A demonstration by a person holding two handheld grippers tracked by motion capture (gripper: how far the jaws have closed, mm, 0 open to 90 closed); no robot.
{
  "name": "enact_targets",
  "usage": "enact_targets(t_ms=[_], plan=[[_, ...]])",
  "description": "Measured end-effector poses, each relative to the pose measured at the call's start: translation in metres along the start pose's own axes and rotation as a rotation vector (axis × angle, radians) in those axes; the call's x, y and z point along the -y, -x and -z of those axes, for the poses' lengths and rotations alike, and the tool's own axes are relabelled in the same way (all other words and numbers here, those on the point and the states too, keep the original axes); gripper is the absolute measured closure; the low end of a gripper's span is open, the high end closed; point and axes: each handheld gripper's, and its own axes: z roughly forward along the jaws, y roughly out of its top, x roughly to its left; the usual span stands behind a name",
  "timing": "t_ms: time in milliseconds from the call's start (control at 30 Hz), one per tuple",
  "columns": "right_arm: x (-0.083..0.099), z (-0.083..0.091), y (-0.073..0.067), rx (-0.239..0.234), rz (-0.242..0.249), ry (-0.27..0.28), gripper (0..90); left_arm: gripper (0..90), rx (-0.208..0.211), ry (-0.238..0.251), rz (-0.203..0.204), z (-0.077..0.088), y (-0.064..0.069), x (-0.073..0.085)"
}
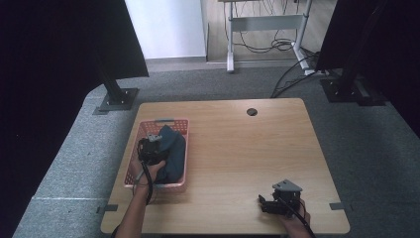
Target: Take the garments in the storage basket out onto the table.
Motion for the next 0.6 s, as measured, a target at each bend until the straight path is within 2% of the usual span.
enact_targets(t_ms=[600], plan=[[0.000,0.000,0.000,0.001,0.000,0.000,6.6,67.1,0.008,0.057,0.012,0.018,-0.002,-0.002]])
